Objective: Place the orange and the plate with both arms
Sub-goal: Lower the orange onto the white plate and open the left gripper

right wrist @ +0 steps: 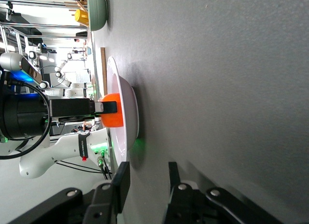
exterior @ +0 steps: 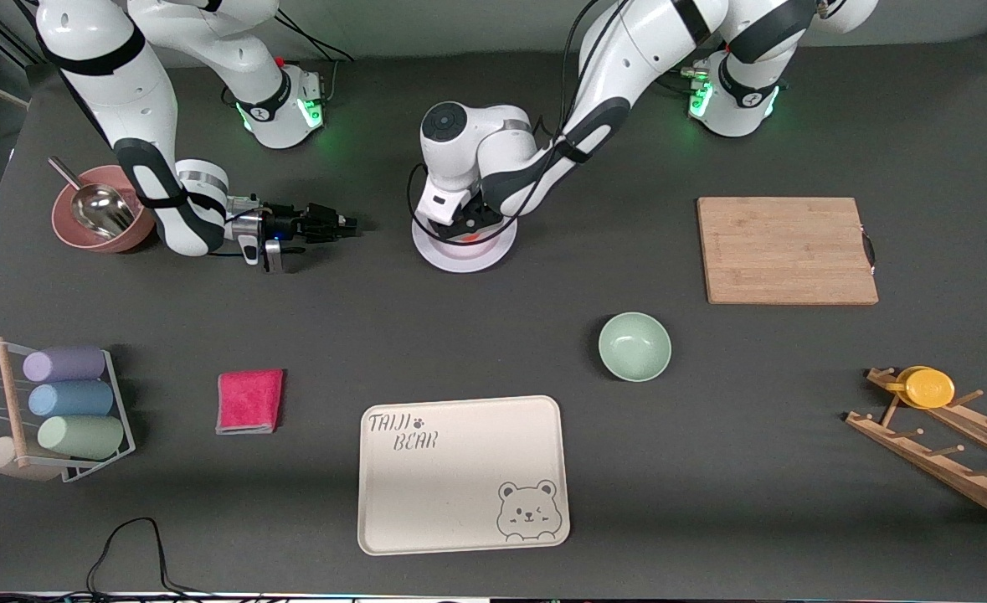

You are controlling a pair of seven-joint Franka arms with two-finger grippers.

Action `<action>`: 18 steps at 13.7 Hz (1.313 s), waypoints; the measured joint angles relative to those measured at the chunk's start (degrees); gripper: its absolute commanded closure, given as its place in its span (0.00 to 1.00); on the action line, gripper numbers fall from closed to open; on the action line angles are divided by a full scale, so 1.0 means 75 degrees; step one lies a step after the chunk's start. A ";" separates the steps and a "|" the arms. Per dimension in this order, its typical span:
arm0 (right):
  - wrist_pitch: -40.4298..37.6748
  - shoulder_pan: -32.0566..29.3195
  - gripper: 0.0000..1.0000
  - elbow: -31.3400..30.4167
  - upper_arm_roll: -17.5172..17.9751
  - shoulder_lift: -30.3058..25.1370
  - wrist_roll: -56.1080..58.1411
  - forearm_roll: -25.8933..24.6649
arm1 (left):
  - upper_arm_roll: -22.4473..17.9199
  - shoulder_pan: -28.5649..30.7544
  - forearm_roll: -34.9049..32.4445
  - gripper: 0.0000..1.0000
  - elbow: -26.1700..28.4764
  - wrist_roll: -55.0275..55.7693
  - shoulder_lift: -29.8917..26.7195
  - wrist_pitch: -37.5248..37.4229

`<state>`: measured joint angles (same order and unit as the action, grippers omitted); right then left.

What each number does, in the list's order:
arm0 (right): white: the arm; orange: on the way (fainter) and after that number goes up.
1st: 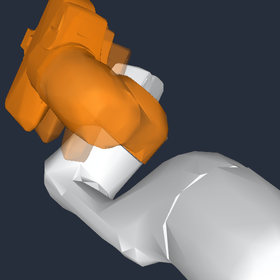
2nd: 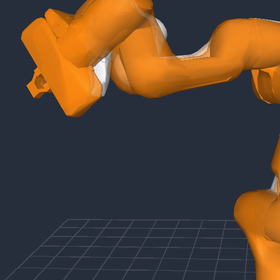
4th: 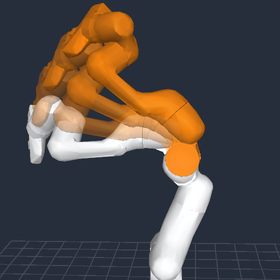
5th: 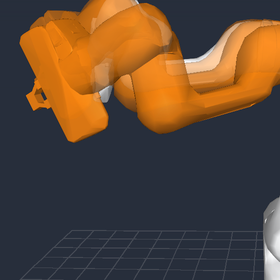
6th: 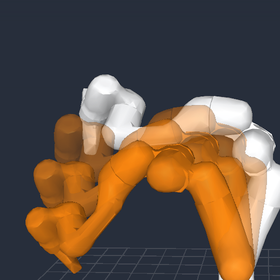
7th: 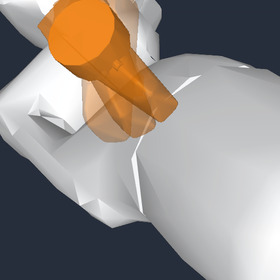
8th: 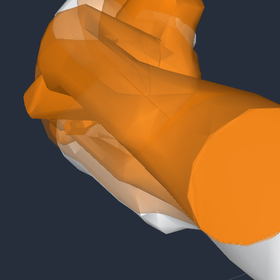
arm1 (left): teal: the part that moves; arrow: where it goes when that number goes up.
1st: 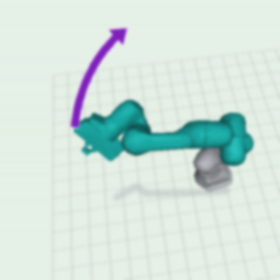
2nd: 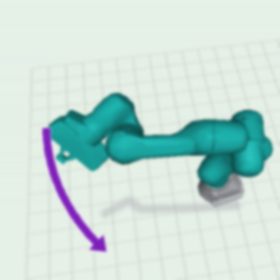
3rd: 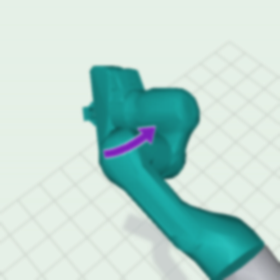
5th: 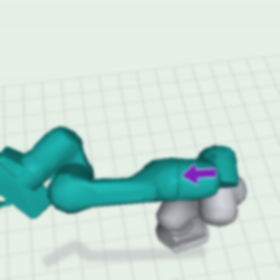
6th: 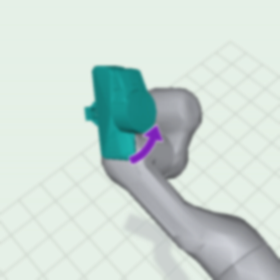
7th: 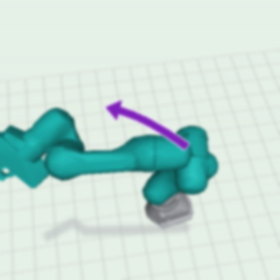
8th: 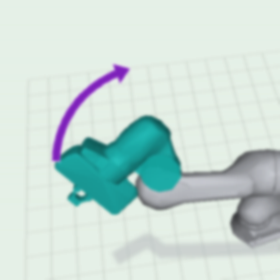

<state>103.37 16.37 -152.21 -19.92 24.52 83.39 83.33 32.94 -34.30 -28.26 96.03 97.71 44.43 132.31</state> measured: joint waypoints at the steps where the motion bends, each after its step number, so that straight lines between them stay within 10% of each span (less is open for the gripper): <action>1: 0.0000 0.0000 0.61 0.0002 0.0000 0.0011 0.0007 0.0000 | -0.0001 0.0000 -0.0004 0.00 -0.0027 0.0000 0.0000 0.0002; 8: -0.0004 0.0003 0.60 0.0022 0.0059 0.0113 0.0150 0.0048 | -0.0068 0.0451 -0.0169 0.00 -0.0532 -0.1073 -0.0316 -0.0676; 18: 0.0026 0.1054 0.60 0.0062 0.0948 0.0199 0.0176 0.2362 | -0.0022 0.3436 0.1550 0.00 -0.0913 -0.6370 -0.3265 -0.3742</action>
<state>103.57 24.28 -151.75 -12.81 26.01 84.71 101.05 32.78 -8.53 -16.64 89.18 49.93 19.94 104.24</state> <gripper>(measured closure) 0.599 0.000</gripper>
